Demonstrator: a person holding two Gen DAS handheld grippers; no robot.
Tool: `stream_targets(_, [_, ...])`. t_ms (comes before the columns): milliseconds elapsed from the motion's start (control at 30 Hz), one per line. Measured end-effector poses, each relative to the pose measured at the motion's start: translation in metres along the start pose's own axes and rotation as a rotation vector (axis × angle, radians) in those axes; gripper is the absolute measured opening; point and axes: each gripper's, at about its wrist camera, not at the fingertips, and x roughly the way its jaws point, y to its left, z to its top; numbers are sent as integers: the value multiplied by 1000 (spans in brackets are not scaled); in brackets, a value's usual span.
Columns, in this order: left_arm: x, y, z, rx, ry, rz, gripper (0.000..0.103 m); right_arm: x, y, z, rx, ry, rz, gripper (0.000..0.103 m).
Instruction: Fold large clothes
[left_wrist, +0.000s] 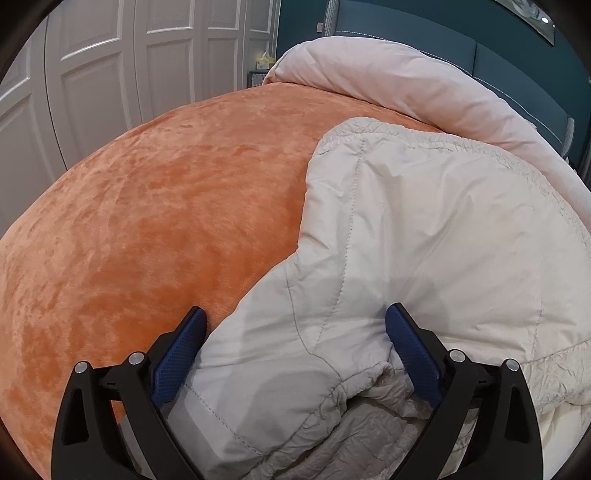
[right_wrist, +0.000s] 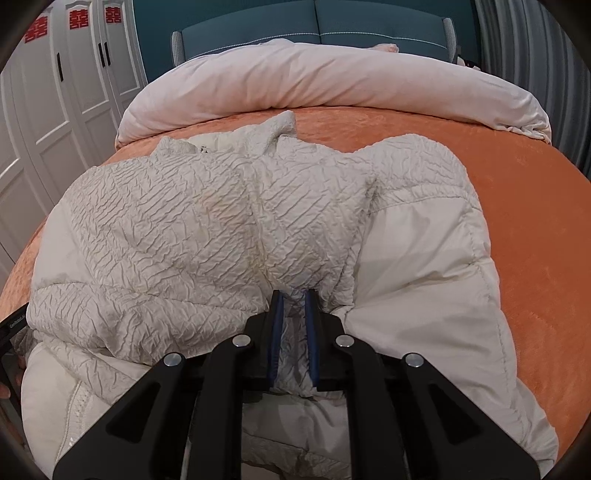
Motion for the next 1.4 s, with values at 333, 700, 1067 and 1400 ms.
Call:
stream_targets(333, [-3, 3, 5, -18, 13, -21, 96, -93, -6, 50, 178, -167, 53, 16])
stream_targets(700, [-7, 3, 2, -20, 3, -24, 96, 71, 207, 109, -313, 135, 145, 18])
stream_targets(1067, [-8, 4, 2, -27, -1, -41, 98, 74, 160, 143, -71, 69, 308, 25])
stream_targets(1400, [-43, -25, 117, -20, -106, -209, 97, 128, 137, 174, -35, 131, 197, 59])
